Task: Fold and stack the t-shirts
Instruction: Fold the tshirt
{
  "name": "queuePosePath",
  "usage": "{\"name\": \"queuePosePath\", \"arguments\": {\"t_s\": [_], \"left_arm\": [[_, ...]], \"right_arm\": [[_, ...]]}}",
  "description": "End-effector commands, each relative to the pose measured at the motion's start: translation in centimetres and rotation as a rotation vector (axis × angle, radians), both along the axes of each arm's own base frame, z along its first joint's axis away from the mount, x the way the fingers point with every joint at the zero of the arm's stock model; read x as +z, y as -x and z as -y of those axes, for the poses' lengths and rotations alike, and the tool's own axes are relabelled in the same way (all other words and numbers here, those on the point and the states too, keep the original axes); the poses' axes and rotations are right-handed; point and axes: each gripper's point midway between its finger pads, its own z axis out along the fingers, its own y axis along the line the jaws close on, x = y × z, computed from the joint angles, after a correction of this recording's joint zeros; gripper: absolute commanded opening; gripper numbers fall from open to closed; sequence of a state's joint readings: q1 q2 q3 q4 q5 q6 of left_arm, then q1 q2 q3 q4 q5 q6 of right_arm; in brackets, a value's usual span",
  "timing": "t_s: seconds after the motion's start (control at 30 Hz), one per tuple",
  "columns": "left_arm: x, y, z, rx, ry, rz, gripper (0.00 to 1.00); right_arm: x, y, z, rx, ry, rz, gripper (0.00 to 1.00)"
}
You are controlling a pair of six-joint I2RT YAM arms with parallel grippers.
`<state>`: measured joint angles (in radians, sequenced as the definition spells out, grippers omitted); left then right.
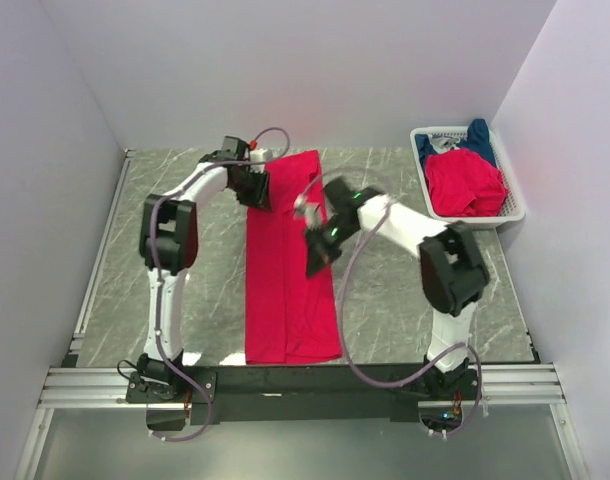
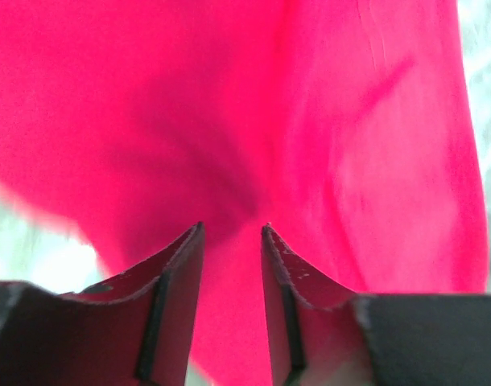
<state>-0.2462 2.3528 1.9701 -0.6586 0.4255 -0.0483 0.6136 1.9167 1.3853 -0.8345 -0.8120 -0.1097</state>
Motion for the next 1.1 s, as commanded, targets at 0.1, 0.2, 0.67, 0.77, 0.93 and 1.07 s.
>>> {"name": "queuePosePath", "arguments": {"t_s": [0.1,0.2,0.67,0.77,0.93,1.07], "left_arm": [[8.3,4.1,-2.1,-0.007,0.114,0.131,0.43],[7.7,7.2,-1.3,-0.029,0.190,0.081,0.43],[0.3,10.5,-0.4,0.029,0.322,-0.183,0.40],[-1.1,9.6,-0.9,0.056,0.324,-0.208,0.39],[-2.9,7.7,-2.1,0.101,0.325,-0.232,0.39],[-3.1,6.3,-2.6,0.117,0.330,-0.229,0.39]], "right_arm": [[7.2,-11.4,1.0,-0.298,-0.179,0.169,0.11],[6.0,-15.4,-0.4,-0.351,-0.193,0.155,0.10],[-2.7,-21.1,-2.7,-0.593,-0.149,-0.160,0.13],[-4.6,-21.5,-2.6,-0.614,-0.134,-0.201,0.12],[-5.8,-24.3,-2.1,-0.655,-0.146,-0.196,0.10],[-6.2,-26.4,-1.6,-0.695,-0.170,-0.193,0.09]]}}
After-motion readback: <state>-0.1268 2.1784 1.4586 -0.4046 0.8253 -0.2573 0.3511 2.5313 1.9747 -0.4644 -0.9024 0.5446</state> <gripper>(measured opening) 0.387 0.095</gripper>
